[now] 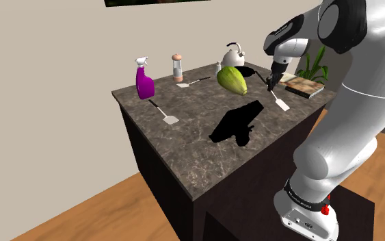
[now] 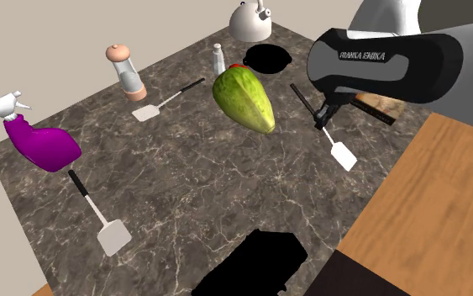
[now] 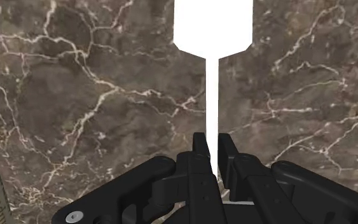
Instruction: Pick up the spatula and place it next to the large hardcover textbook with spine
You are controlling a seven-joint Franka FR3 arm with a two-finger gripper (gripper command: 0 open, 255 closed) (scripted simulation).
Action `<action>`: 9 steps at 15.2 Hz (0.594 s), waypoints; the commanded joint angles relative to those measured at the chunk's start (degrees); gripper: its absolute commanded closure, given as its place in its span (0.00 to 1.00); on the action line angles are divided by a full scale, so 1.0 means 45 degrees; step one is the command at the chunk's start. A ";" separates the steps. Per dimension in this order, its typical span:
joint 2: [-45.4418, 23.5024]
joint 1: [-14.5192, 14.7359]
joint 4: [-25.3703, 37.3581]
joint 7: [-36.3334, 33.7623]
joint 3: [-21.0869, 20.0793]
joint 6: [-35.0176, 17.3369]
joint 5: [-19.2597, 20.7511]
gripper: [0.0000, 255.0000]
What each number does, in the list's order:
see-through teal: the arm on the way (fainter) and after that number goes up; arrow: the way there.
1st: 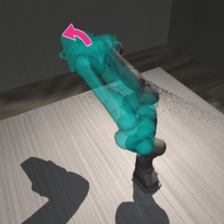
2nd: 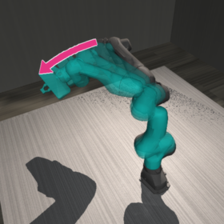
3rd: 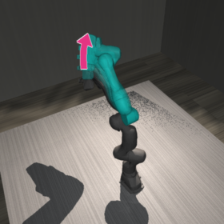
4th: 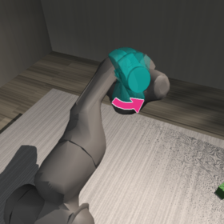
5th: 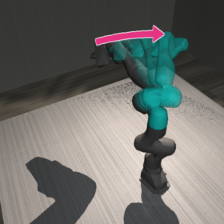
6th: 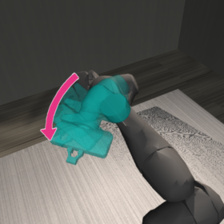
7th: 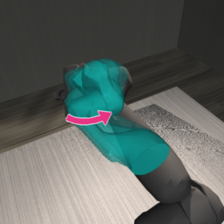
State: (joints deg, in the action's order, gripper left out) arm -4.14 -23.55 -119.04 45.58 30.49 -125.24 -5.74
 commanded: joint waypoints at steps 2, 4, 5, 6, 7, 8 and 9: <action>-0.0247 -0.0028 -0.0250 0.0154 -0.0013 -0.0461 -0.0192 1.00; -0.0436 -0.0049 -0.0406 0.0266 -0.0030 -0.0772 -0.0340 1.00; -0.0534 -0.0060 -0.0480 0.0326 -0.0041 -0.0927 -0.0418 1.00; -0.0635 -0.0073 -0.0551 0.0387 -0.0054 -0.1081 -0.0500 1.00; -0.0739 -0.0087 -0.0619 0.0450 -0.0069 -0.1234 -0.0584 1.00; -0.0845 -0.0102 -0.0684 0.0515 -0.0085 -0.1386 -0.0672 1.00; -0.0961 -0.0119 -0.0750 0.0587 -0.0105 -0.1548 -0.0769 1.00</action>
State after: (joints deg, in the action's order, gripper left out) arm -8.12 -24.08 -122.01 48.07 30.11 -131.49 -8.89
